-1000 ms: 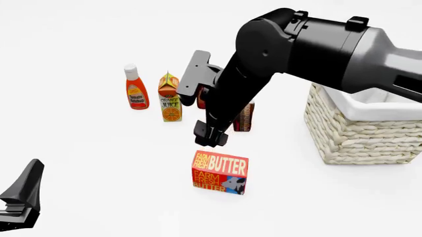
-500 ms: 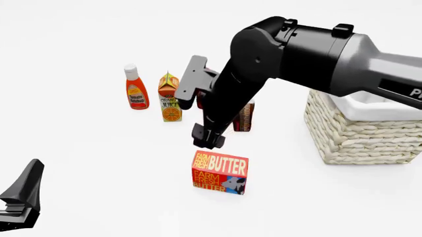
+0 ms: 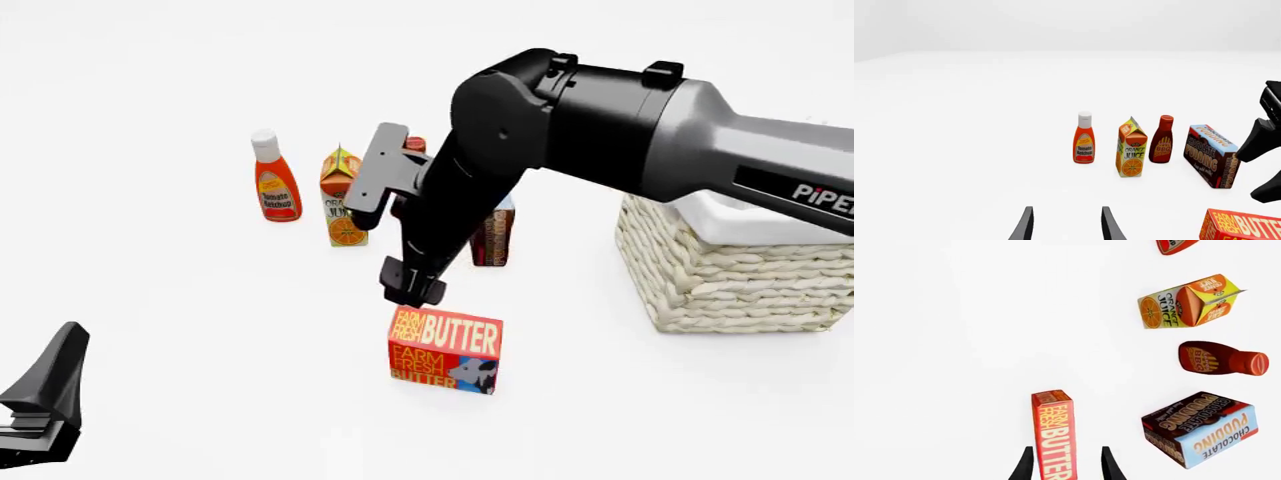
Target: Pick the butter and place it in the basket.
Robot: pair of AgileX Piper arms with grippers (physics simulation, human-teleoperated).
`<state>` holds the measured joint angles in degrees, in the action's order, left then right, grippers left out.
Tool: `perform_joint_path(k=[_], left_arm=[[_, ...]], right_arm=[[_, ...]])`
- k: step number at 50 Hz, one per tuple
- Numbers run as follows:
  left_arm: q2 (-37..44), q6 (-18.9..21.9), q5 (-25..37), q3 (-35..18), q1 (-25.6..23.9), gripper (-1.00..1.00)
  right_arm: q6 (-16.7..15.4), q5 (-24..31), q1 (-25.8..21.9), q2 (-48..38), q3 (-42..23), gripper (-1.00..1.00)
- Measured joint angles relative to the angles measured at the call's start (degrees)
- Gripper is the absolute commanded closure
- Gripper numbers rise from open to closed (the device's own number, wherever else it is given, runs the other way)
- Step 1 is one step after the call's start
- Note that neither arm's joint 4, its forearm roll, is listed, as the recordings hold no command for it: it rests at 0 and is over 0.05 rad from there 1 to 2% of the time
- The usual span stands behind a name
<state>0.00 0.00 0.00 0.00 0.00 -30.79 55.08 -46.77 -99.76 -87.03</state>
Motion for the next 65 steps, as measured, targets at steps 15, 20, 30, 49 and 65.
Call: perform_joint_path(k=[15,20,30,49,65], left_arm=[[0.00,0.00,0.00,0.00,0.00,-1.00],[0.00,0.00,0.00,0.00,0.00,-1.00],[0.00,0.00,0.00,0.00,0.00,-1.00],[0.00,0.00,0.00,0.00,0.00,-1.00],[0.00,0.00,0.00,0.00,0.00,-1.00]], right_arm=[[0.18,-0.77,-0.32,-0.76,0.33,-1.00],[0.35,-0.95,-0.53,-0.87,0.47,-1.00],[0.55,-1.28,-0.81,-1.02,0.74,-1.00],[1.09,-1.83,-1.55,-1.67,1.49,-1.00],[0.81,-2.48,-0.97,-2.54,2.12,-1.00]])
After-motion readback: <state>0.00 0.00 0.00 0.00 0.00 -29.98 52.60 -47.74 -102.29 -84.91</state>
